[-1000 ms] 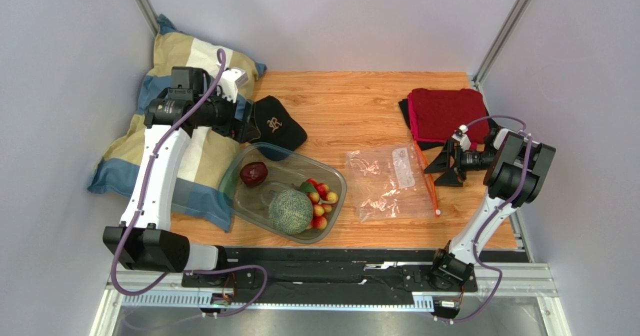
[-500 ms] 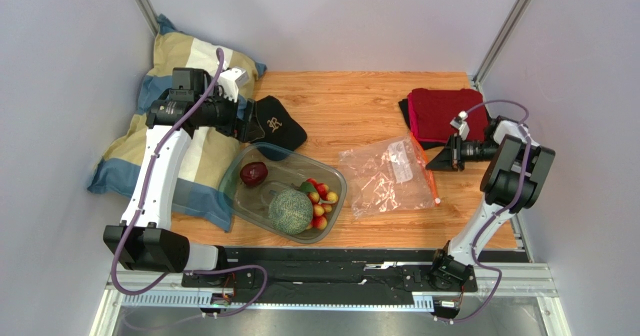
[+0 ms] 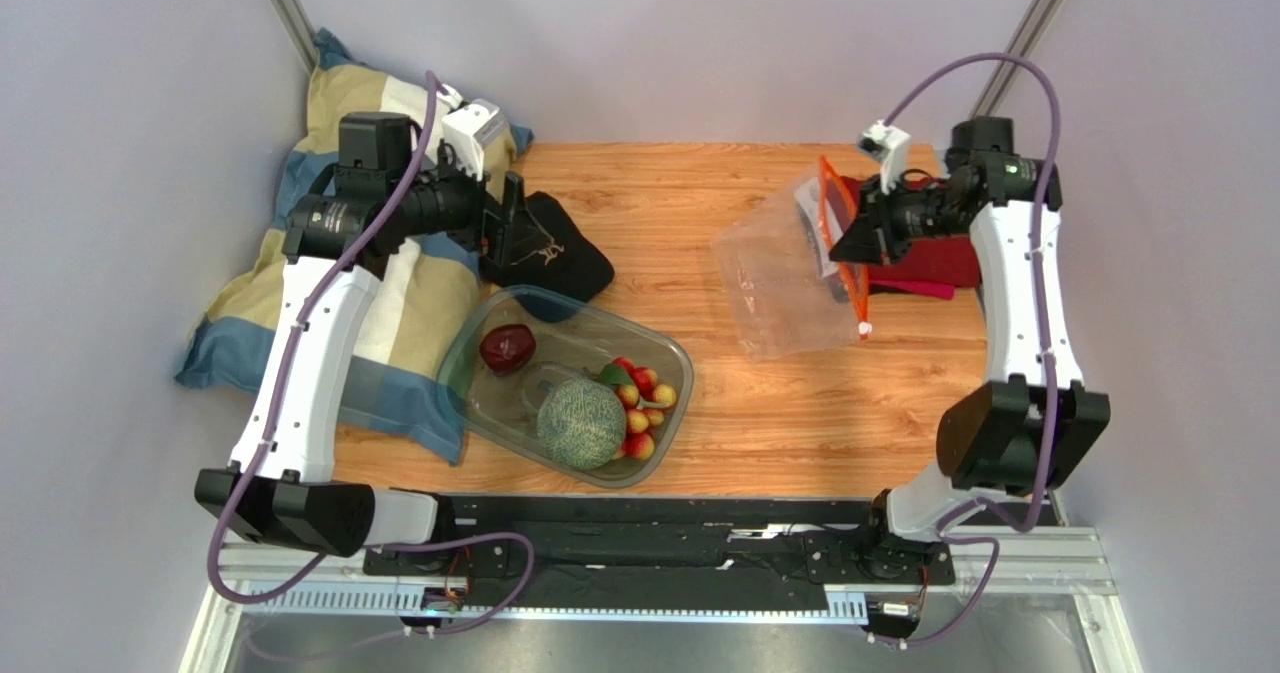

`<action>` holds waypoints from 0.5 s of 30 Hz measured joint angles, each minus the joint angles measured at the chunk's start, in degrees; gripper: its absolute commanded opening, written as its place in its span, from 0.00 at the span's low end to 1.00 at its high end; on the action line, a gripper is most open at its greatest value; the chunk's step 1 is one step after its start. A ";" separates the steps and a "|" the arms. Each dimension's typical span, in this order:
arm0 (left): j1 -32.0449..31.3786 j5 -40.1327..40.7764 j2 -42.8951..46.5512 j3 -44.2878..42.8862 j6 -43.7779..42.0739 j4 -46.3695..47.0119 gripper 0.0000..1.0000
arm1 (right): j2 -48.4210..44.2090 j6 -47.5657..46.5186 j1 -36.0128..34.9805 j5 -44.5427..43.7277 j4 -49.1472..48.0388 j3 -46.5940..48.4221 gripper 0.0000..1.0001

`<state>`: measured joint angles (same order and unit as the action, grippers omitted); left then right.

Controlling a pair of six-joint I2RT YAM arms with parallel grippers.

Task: Place the food in the zip-top bag and seal the zipper
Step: Pick up the zipper food storage bag at the center of the board.

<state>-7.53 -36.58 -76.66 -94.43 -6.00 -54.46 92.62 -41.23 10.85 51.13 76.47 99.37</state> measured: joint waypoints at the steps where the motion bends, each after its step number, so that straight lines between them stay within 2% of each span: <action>1: -1.05 0.07 0.00 -0.31 0.61 0.46 0.99 | -1.81 1.68 -2.58 -1.29 0.07 -0.13 0.00; 3: -3.37 0.00 -0.07 -0.46 2.43 1.40 0.99 | -5.03 4.92 -6.56 -3.41 0.20 -1.05 0.00; 5: -6.47 -0.11 -0.63 -0.33 5.38 2.91 0.94 | -8.48 8.87 -9.46 -5.35 -0.33 -3.78 0.00; 8: -10.36 -0.28 -2.12 0.59 9.99 6.14 0.91 | -12.00 14.49 -13.90 -8.09 -2.23 -8.50 0.00; 15: -19.96 4.28 -7.08 6.67 22.82 16.44 0.93 | -10.36 23.37 -21.84 -11.17 -6.80 -12.98 0.00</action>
<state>-27.49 -32.29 -83.74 -87.77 16.82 -38.02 82.26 -17.87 -10.98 39.97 69.67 86.39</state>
